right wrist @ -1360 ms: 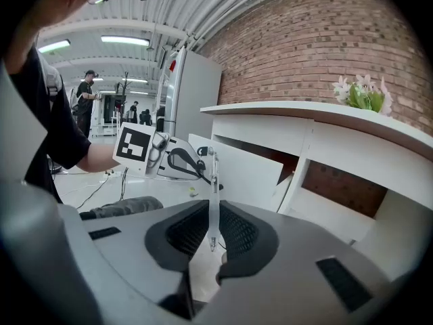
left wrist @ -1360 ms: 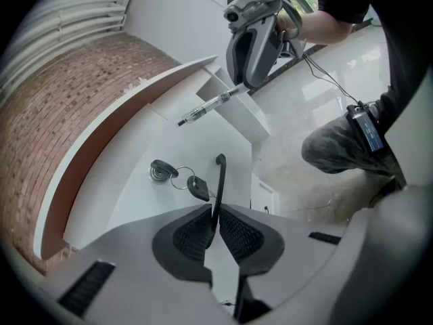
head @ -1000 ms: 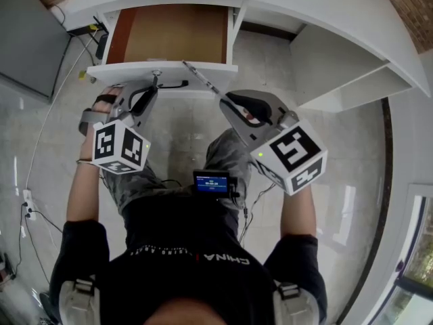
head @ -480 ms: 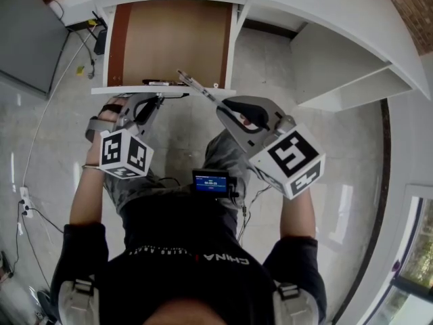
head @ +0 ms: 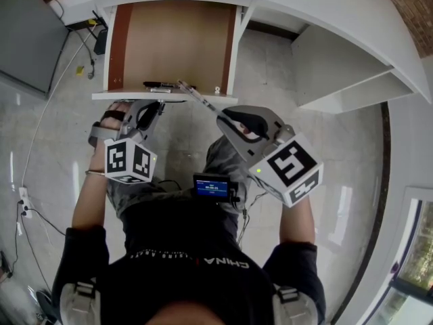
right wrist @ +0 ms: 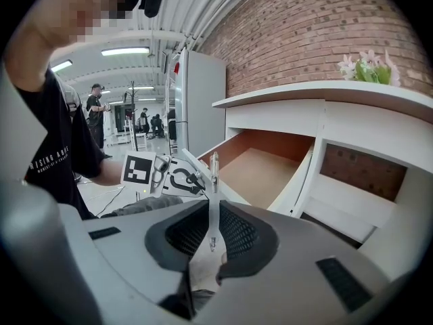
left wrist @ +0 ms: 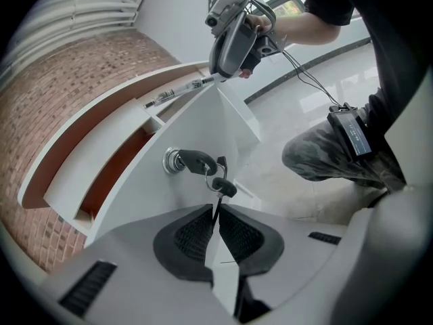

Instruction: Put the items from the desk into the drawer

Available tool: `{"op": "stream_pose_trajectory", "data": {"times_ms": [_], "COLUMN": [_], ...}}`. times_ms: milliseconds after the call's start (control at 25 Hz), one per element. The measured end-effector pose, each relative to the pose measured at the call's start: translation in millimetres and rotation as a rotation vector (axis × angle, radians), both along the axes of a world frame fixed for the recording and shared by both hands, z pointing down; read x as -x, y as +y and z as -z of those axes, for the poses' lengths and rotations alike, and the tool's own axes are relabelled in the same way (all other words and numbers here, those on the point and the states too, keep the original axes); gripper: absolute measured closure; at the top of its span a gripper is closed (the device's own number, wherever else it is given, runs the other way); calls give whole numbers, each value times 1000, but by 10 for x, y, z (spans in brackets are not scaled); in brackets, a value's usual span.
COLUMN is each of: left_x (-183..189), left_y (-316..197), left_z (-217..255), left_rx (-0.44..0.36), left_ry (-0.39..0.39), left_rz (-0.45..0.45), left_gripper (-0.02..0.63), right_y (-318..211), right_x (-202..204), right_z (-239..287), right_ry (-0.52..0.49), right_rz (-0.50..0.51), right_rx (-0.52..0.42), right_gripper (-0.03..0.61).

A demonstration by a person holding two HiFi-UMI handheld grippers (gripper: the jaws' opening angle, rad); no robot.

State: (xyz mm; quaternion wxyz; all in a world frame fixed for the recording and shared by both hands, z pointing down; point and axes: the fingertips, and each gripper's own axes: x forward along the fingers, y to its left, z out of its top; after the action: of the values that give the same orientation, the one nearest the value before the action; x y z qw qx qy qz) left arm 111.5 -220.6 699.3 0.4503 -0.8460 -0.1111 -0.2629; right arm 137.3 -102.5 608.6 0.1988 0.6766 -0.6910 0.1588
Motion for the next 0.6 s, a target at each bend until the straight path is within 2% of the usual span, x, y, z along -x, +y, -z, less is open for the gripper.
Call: {"op": "stream_pose_trajectory", "data": {"times_ms": [280, 600], "left_x": [1, 7], "left_y": [12, 30], "left_z": [12, 21], "left_rx": [9, 19], "left_ry": [3, 12], "left_rz": [-6, -11], "left_gripper": [578, 578], "right_y": [-93, -477], "right_x": [-81, -265], "right_z": [238, 425], "right_ry": [47, 164], "right_rz": [13, 96], "right_rx": [14, 99], "right_gripper": [523, 525]}}
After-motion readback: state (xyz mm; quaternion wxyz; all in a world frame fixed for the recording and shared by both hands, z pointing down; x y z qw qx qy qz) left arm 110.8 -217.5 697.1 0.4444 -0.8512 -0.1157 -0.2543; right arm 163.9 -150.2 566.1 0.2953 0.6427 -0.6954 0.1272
